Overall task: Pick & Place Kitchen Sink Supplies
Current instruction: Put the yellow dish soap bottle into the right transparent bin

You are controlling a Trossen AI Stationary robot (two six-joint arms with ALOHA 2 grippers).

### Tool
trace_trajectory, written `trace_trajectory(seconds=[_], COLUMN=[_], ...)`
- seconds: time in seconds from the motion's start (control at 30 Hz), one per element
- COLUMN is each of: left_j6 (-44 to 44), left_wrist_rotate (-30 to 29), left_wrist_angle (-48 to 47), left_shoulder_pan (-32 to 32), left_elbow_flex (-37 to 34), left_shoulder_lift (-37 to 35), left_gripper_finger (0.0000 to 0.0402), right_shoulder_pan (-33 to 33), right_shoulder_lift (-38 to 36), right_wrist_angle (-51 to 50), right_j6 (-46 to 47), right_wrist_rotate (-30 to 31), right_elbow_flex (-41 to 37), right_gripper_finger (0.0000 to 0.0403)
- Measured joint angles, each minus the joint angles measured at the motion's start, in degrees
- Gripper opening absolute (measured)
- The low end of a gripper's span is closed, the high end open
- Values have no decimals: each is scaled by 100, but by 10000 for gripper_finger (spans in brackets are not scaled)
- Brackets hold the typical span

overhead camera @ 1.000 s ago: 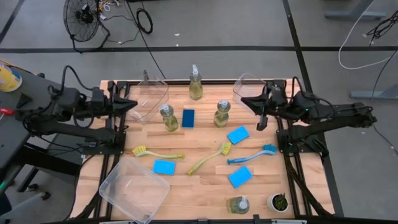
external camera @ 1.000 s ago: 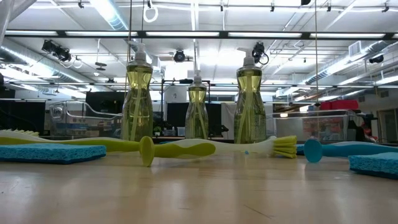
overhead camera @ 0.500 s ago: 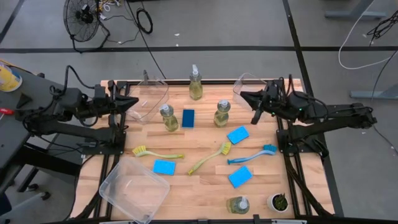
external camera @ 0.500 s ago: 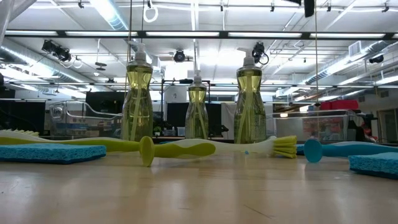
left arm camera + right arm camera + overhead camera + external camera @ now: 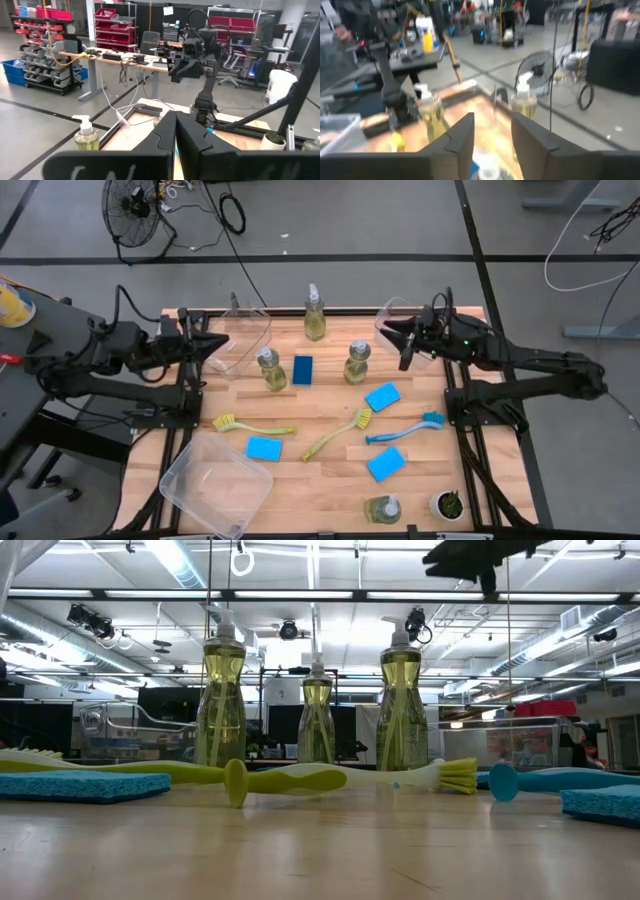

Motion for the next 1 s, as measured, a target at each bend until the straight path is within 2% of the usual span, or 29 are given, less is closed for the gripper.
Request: trace_trajectory(seconds=[0.17,0.53,0.77,1.0], left_j6=[0,2,-2,-2], left_wrist_rotate=[0,0,0,0], left_wrist_angle=[1,3,1,1], left_shoulder_pan=[133,210,210,210], left_elbow_flex=[0,0,0,0], left_shoulder_lift=[0,0,0,0], left_gripper_finger=[17,17,16,16], right_shoulder_pan=[-318,-523,-523,-523], right_shoulder_lift=[234,1052,1511,1942], right_wrist_angle=[-450,-550,-497,-129], right_j6=[-64,-473,-974,-1315], right_wrist_rotate=[-659,-1312,-1317,-1309], right_elbow_flex=[0,0,0,0], right_gripper_finger=[173,218,243,247])
